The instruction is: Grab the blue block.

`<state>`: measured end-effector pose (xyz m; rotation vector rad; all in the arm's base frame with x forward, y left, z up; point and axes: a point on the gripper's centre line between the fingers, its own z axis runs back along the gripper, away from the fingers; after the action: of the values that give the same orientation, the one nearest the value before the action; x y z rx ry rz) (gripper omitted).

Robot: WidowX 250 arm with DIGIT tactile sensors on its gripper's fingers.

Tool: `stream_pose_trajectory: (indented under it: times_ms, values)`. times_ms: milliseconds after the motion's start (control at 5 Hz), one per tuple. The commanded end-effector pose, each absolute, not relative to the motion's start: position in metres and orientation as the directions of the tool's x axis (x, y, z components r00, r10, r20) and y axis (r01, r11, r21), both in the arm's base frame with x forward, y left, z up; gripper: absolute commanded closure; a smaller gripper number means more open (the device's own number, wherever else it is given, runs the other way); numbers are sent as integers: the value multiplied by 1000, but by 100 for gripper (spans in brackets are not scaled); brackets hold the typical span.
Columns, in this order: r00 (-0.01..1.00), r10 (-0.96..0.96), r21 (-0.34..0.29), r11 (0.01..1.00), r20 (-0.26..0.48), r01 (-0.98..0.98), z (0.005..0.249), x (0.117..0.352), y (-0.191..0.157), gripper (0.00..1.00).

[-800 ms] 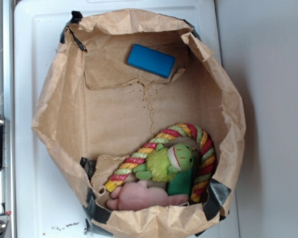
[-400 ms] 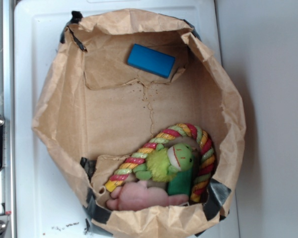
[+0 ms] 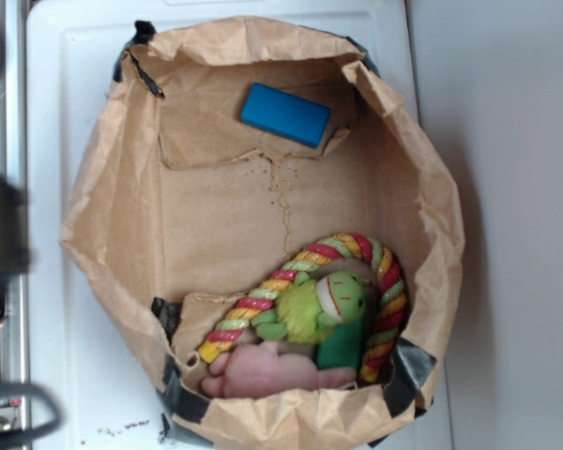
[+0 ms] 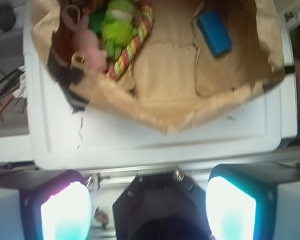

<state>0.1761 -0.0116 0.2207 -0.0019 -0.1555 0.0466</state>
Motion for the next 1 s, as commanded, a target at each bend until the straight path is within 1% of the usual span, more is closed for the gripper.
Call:
stream_pose_trajectory:
  times_ms: [0, 200, 400, 600, 800]
  values:
    - [963, -81, 59, 996, 256, 69, 214, 228, 7, 0]
    - [952, -171, 87, 984, 256, 153, 205, 251, 20, 0]
    - [944, -239, 96, 970, 227, 222, 194, 263, 29, 0]
    - [927, -313, 80, 950, 205, 303, 182, 286, 36, 0]
    - [894, -398, 60, 917, 208, 394, 169, 300, 37, 0]
